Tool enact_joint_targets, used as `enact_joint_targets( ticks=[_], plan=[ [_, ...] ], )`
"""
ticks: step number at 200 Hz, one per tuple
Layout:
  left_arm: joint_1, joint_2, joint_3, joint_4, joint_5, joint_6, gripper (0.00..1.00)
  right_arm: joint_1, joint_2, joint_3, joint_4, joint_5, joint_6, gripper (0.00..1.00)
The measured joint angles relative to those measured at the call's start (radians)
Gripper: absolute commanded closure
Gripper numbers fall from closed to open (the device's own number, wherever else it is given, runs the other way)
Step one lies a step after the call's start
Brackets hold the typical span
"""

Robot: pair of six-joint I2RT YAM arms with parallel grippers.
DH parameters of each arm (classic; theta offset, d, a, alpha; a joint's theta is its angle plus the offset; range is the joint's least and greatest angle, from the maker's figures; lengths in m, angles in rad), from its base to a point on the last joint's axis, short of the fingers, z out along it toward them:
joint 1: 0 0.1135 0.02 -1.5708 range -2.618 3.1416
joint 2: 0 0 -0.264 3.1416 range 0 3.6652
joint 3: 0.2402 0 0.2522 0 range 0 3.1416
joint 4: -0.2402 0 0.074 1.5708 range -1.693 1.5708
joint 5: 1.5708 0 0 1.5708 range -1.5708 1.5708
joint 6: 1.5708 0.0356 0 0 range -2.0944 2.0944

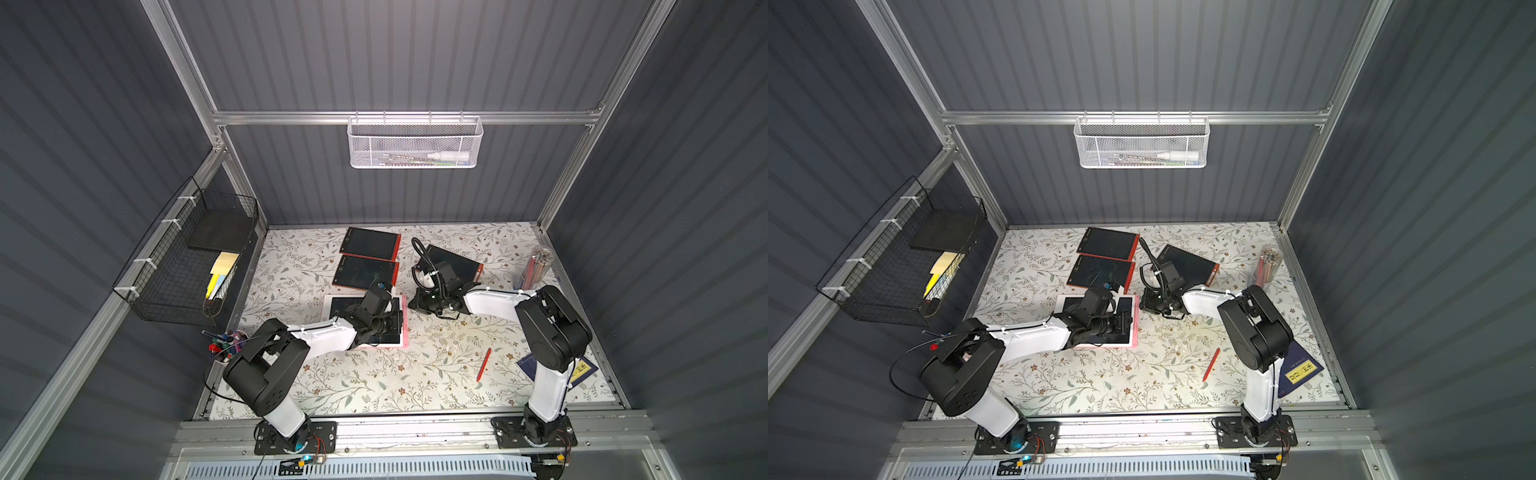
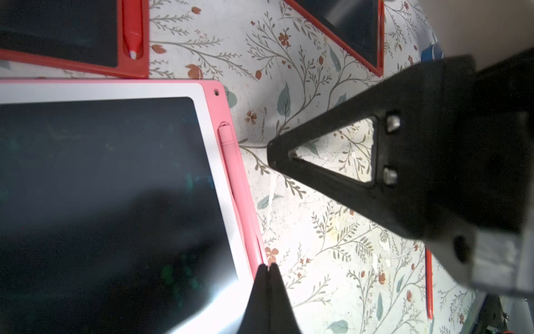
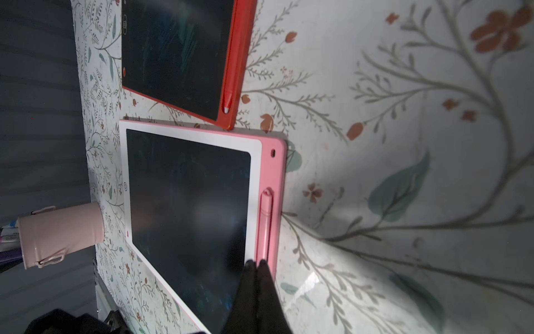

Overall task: Place the stylus back onto the writing tablet
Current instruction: Adjust the stylus on the writing tablet.

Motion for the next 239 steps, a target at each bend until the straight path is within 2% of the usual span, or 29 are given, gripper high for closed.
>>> enact_joint_targets(
  ticks=[117,239],
  plan=[
    [0.0,0.002,-0.008,0.008,0.003,0.0,1.0,0.001,0.126,0.111,-0.014,0.02,-0.004,1.0],
    [0.0,0.02,-0.029,0.021,0.017,-0.005,1.0,0.001,0.13,0.111,-0.02,0.01,-0.016,1.0]
  ],
)
